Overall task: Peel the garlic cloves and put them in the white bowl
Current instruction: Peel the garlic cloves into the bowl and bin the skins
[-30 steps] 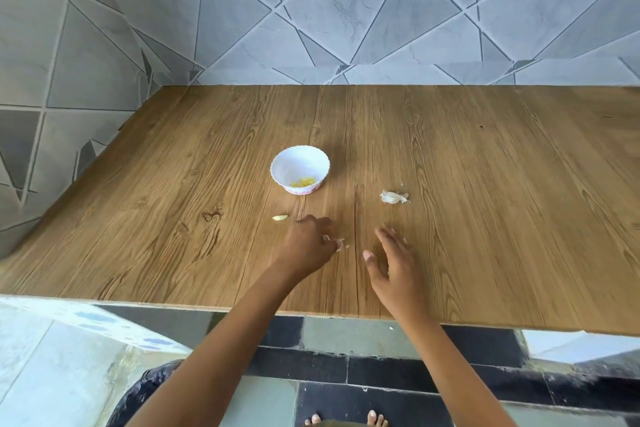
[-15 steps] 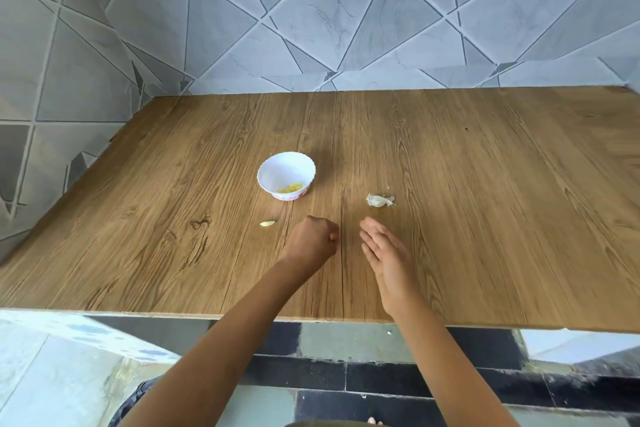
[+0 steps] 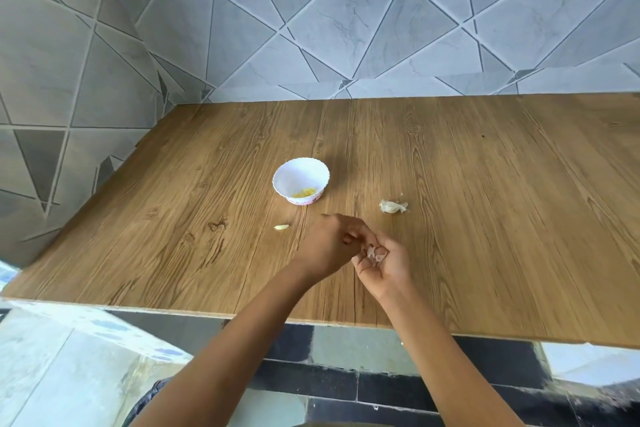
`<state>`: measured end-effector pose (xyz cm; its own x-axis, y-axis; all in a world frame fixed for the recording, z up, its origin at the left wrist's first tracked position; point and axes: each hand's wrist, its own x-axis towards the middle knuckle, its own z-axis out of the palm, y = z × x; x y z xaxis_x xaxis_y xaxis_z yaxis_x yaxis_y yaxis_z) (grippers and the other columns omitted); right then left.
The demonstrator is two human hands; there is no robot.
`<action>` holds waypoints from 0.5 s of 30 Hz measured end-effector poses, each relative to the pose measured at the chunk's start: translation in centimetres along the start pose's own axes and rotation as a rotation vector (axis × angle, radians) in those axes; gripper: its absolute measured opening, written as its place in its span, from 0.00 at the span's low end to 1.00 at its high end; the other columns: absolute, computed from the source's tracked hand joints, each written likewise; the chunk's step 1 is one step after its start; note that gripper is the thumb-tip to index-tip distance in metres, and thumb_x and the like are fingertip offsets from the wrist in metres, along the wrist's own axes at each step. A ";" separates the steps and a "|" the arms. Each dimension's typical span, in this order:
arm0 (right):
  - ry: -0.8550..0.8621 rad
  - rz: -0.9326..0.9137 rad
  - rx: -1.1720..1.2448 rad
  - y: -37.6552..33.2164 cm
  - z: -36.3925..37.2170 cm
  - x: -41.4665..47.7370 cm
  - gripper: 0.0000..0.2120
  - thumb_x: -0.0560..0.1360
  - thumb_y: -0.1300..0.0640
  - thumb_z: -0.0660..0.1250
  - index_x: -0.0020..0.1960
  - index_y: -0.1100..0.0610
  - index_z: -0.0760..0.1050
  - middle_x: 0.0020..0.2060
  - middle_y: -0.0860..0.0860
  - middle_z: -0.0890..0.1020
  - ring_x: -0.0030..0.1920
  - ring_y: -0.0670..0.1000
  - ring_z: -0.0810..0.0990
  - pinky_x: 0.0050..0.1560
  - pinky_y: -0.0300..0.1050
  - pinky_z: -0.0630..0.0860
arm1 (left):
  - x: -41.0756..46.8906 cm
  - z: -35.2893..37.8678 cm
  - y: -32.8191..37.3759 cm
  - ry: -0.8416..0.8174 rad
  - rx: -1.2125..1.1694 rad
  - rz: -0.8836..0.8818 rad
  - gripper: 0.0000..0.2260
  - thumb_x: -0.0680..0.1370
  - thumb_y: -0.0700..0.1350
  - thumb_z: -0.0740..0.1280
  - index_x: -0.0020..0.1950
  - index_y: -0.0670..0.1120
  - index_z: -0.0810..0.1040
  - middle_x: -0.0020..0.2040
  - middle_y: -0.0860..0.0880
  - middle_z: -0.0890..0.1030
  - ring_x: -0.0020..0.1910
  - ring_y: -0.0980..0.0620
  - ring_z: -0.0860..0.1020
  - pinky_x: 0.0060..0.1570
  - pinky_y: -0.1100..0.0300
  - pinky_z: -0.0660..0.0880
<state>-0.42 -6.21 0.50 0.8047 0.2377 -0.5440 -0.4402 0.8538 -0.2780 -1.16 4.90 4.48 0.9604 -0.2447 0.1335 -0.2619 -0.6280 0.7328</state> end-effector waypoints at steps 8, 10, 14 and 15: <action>-0.082 -0.058 0.062 -1.3 -1.2 0.2 0.17 0.82 0.59 0.53 0.53 0.68 0.76 0.45 0.61 0.84 0.45 0.56 0.84 0.50 0.50 0.79 | -0.9 -2.3 -3.8 0.059 0.244 -0.276 0.11 0.74 0.32 0.65 0.50 0.42 0.84 0.43 0.51 0.83 0.39 0.58 0.78 0.43 0.72 0.73; -0.070 -0.071 0.059 -1.7 -1.6 0.1 0.17 0.82 0.59 0.52 0.54 0.68 0.75 0.45 0.61 0.84 0.50 0.57 0.82 0.50 0.49 0.79 | -1.4 -1.7 -4.7 -0.001 0.290 -0.322 0.14 0.74 0.31 0.62 0.51 0.42 0.84 0.48 0.49 0.84 0.45 0.53 0.81 0.47 0.67 0.74; -0.068 -0.084 0.049 -2.1 -1.9 -0.4 0.17 0.82 0.59 0.52 0.55 0.68 0.75 0.48 0.61 0.83 0.56 0.57 0.79 0.54 0.49 0.79 | -1.0 0.1 -4.6 0.000 0.306 -0.282 0.15 0.72 0.30 0.61 0.52 0.41 0.83 0.50 0.46 0.83 0.48 0.50 0.80 0.47 0.65 0.74; -0.065 -0.087 0.051 -2.2 -1.9 -0.5 0.17 0.82 0.58 0.52 0.55 0.68 0.75 0.49 0.61 0.82 0.56 0.57 0.79 0.55 0.49 0.78 | -0.8 0.6 -4.3 0.001 0.312 -0.255 0.15 0.73 0.30 0.62 0.52 0.41 0.83 0.50 0.45 0.83 0.47 0.49 0.80 0.48 0.61 0.76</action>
<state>-0.66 -9.10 -0.10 0.8641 0.1899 -0.4662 -0.3480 0.8945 -0.2807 -0.85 7.33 0.81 0.9984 -0.0512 -0.0259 -0.0312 -0.8626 0.5050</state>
